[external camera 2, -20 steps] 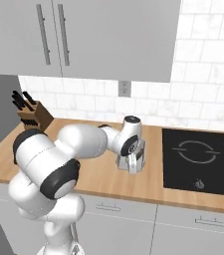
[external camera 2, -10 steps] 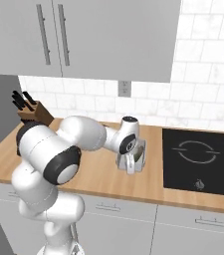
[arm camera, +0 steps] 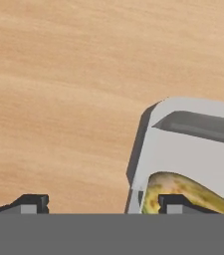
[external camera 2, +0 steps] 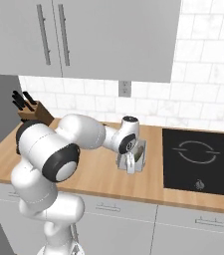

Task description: Take the meat container that has the steak and place it on the second highest rack of the freezer. Then take the vegetable container that has the lemon wedge and cucumber and place it on the highest rack of the freezer.

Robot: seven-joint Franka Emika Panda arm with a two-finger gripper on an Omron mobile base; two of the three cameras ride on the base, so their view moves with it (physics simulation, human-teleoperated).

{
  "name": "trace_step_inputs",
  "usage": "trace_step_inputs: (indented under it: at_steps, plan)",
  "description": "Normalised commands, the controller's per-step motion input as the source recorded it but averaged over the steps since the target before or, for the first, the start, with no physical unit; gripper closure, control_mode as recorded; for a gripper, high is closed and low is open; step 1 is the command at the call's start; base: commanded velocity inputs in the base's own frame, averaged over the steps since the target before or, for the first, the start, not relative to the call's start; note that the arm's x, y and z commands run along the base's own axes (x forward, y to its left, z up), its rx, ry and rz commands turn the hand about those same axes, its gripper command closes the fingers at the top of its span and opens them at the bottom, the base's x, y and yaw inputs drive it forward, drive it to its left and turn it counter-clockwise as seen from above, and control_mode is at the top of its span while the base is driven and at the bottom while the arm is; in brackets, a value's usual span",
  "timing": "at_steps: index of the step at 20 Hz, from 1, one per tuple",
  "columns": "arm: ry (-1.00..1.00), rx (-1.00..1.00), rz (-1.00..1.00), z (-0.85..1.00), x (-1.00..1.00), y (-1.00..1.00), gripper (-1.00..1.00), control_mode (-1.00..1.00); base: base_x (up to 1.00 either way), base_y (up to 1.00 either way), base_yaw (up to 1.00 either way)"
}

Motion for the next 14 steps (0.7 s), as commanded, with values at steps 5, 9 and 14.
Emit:
trace_step_inputs:
  at_steps: [5, 9, 14]
  plan:
    - [0.00, 0.00, 0.00, -0.02, 0.01, 0.00, -1.00, -1.00, 0.00, 0.00, 0.00]
    - [0.00, 0.00, 0.00, 0.00, 0.00, 0.00, -1.00, -1.00, 0.00, 0.00, 0.00]
    - [0.00, 0.00, 0.00, 0.00, 0.00, 0.00, 1.00, -1.00, 0.00, 0.00, 0.00]
